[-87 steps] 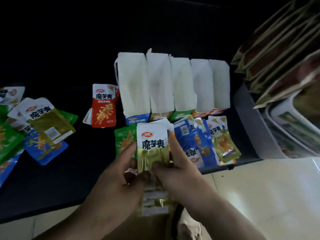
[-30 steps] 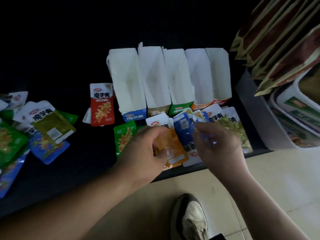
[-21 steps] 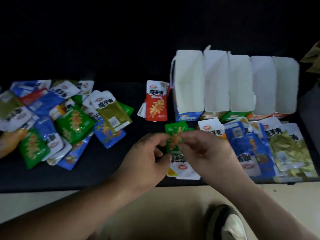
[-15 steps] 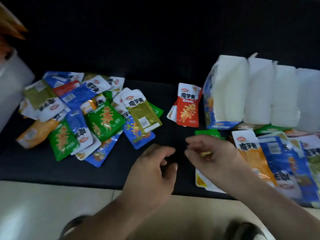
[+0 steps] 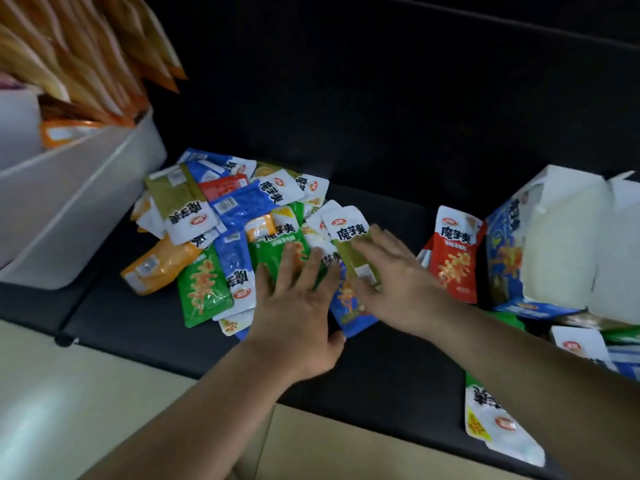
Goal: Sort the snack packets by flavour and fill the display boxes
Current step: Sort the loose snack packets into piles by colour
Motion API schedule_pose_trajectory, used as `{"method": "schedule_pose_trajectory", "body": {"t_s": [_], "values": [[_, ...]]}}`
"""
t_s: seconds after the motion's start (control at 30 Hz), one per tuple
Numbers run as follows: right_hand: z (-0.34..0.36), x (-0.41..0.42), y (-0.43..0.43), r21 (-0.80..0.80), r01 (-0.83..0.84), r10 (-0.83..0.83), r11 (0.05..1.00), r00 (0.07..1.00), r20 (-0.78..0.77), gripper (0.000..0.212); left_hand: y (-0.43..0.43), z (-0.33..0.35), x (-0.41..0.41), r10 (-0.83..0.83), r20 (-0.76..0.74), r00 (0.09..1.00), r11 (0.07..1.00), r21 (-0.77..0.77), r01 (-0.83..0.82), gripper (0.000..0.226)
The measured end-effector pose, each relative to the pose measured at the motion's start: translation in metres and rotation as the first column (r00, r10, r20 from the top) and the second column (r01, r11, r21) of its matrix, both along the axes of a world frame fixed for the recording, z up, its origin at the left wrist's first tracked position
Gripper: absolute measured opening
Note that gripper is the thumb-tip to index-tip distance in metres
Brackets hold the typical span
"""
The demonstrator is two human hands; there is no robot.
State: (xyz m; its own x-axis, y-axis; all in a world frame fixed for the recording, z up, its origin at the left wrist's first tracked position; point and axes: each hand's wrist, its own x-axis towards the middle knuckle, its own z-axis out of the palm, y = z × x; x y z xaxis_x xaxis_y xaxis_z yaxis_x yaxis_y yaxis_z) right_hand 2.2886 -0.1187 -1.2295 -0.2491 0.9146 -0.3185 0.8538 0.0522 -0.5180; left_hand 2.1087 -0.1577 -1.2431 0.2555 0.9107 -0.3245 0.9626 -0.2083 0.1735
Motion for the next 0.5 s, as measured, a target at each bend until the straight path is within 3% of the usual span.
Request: {"method": "schedule_pose_trajectory", "body": {"t_s": [0.1,0.27,0.37,0.5], "values": [[-0.014,-0.002,-0.01,-0.018,-0.005,0.006,1.0,1.0,0.013,0.074,-0.02,-0.005,-0.012,-0.043,0.056,0.998,0.999,0.004,0.043,0.097],[-0.022,-0.002,-0.055,0.153,0.065,-0.066,0.986,0.998,0.0,0.068,-0.035,-0.017,-0.037,-0.065,0.284,0.957,0.989,0.142,0.025,0.076],[-0.02,-0.002,-0.071,0.185,0.077,-0.085,0.98,0.996,0.037,0.064,-0.036,-0.023,-0.037,-0.063,0.296,0.953,0.983,0.184,0.008,0.063],[-0.009,0.009,-0.06,0.133,0.264,-0.265,0.955,0.964,-0.011,0.056,-0.035,-0.033,-0.037,-0.08,0.291,0.953,0.975,0.222,0.014,0.064]]}}
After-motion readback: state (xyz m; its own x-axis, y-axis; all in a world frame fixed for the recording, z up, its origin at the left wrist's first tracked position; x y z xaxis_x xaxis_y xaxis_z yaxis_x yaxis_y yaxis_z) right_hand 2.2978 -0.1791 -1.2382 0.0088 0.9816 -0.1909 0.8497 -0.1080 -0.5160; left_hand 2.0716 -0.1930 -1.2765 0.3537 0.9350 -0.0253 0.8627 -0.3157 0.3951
